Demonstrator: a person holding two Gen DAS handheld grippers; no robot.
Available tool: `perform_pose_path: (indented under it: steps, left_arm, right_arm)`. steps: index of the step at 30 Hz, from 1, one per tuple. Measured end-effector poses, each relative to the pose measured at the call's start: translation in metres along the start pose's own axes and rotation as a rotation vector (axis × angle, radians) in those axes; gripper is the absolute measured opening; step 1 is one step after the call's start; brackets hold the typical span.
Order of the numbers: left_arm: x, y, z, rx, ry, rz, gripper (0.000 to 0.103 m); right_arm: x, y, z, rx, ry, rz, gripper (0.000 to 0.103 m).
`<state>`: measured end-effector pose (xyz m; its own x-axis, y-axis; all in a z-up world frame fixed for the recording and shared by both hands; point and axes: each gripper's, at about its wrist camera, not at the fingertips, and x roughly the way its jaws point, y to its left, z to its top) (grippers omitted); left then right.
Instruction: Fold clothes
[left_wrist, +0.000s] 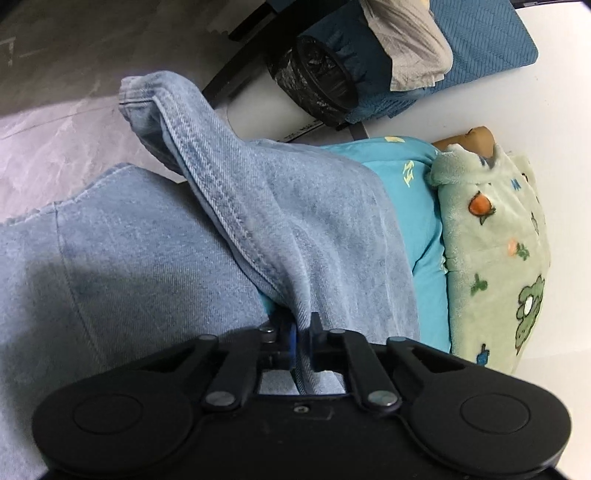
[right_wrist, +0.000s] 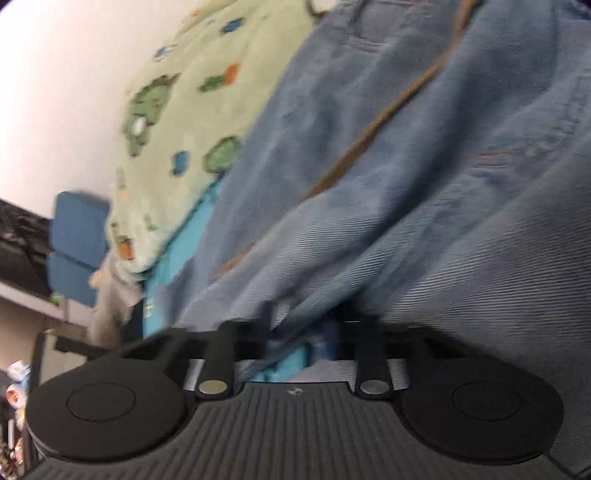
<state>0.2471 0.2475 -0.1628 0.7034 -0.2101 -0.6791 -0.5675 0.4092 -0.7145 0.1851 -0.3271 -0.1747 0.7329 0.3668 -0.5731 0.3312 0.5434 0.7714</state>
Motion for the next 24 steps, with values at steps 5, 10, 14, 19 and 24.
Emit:
perform_pose_path:
  steps: [5,10,14,19,24]
  left_arm:
    - [-0.024,-0.011,-0.004,0.048,0.015,-0.01,0.004]
    - [-0.021,0.004,-0.01,0.062,0.084,0.082,0.004]
    - [-0.012,0.008,-0.002,0.134,0.145,0.074,0.007]
    - [-0.039,0.008,0.007,0.163,0.181,0.026,0.023]
    - [-0.091,0.023,0.018,0.122,0.153,-0.012,0.037]
  right_arm:
    - [-0.018,0.011,-0.004,-0.054,-0.026,-0.016,0.006]
    - [-0.018,0.016,-0.009,-0.159,-0.01,-0.082,0.004]
    - [-0.01,0.015,-0.013,-0.253,0.024,-0.132,0.006]
    - [-0.028,0.019,-0.006,-0.277,0.029,-0.091,0.024]
    - [-0.065,0.036,-0.014,-0.342,0.007,-0.071,0.031]
